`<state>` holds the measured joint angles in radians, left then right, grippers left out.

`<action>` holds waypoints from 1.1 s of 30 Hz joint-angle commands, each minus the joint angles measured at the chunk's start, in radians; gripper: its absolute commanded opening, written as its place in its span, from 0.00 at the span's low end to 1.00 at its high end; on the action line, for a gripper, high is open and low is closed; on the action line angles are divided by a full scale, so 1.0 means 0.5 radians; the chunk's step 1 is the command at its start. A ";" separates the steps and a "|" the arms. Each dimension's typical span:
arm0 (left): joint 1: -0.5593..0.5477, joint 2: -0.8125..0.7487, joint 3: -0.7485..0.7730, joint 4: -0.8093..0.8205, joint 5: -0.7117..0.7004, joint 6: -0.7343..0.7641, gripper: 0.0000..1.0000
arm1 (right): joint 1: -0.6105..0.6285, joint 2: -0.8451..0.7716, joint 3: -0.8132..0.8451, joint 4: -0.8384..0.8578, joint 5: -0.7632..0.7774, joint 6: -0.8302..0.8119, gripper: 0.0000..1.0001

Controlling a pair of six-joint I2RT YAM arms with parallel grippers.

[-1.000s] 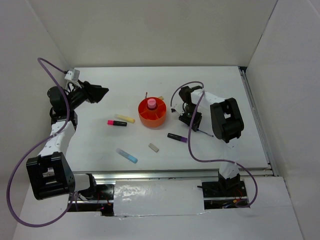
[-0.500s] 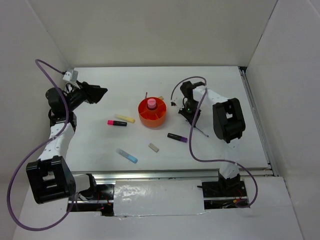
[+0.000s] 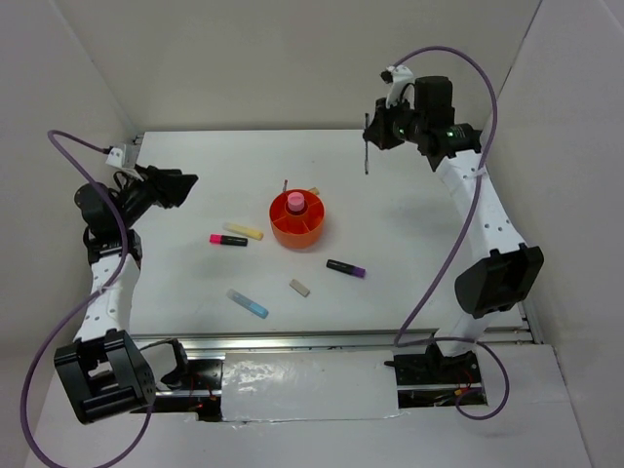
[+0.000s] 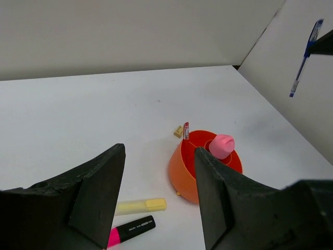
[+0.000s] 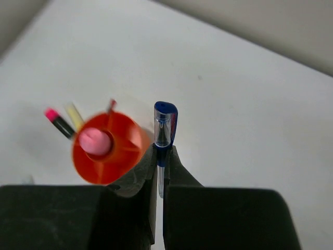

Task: Sort the stationery into containers
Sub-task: Place the pen in the storage box.

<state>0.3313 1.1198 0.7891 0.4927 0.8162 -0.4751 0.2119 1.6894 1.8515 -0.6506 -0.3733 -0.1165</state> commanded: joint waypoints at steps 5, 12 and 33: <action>0.071 -0.144 -0.075 -0.007 0.003 -0.025 0.68 | 0.266 -0.047 -0.218 0.948 0.031 0.840 0.00; 0.132 -0.196 -0.145 -0.019 0.006 -0.025 0.68 | 0.567 0.211 -0.046 0.952 0.598 1.092 0.00; 0.270 -0.196 -0.286 0.119 0.089 -0.099 0.68 | 0.978 0.496 -0.215 1.040 1.409 1.037 0.00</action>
<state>0.4580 1.0359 0.6510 0.4873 0.8360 -0.5053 0.6724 1.9221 1.7584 -0.1654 0.2810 0.3859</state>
